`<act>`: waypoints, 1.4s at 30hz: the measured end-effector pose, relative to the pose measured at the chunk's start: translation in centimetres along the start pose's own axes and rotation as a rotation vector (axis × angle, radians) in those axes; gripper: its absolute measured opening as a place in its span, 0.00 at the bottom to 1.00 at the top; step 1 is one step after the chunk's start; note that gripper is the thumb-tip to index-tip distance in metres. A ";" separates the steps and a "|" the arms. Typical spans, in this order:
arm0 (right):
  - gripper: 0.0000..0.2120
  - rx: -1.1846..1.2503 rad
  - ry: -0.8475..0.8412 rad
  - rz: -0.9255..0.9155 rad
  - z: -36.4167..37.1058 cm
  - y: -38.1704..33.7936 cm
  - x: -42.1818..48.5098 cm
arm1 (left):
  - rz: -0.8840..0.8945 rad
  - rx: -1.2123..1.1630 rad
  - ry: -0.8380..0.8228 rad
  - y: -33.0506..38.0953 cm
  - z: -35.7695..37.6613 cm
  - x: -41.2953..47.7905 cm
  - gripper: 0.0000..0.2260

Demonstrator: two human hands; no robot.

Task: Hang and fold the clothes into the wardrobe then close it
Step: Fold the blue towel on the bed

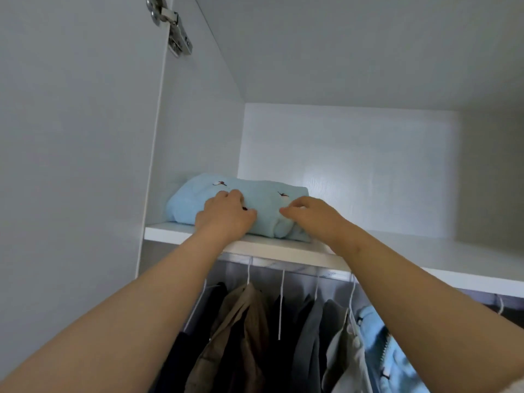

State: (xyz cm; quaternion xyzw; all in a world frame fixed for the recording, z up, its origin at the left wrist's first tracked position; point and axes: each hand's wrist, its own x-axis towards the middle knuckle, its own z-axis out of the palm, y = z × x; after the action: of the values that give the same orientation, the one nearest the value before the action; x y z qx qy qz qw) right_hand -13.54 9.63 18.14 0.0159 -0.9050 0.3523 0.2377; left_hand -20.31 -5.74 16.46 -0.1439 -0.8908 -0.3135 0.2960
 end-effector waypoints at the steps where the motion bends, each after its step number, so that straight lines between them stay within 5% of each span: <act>1: 0.13 0.033 0.064 0.013 -0.3 -0.2 -0.8 | 0.007 -0.131 0.006 0.6 -0.1 -1.1 0.20; 6: 0.04 0.422 0.138 0.207 -2.4 -0.5 -5.2 | 0.121 -0.824 -0.036 2.3 -0.3 -8.1 0.20; 11: 0.08 0.443 0.259 0.160 -3.3 0.3 -11.6 | -0.040 -0.945 -0.145 3.3 -0.2 -13.0 0.07; 16: 0.08 0.484 0.200 0.338 -1.8 1.6 -19.0 | -0.131 -1.069 -0.364 3.3 0.5 -18.6 0.04; 30: 0.05 0.622 0.688 1.038 6.2 4.7 -50.2 | -0.230 -0.974 -1.218 3.8 3.9 -44.1 0.06; 42: 0.05 0.569 1.486 1.279 7.8 -8.5 -86.2 | 0.235 -0.853 -1.886 10.6 -10.6 -74.9 0.05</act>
State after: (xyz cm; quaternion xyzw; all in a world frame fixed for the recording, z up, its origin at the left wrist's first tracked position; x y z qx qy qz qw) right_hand 61.27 -13.76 -19.57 -0.6371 -0.2505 0.5360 0.4939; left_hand 47.69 -9.78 -18.07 -0.5091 -0.5561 -0.3320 -0.5668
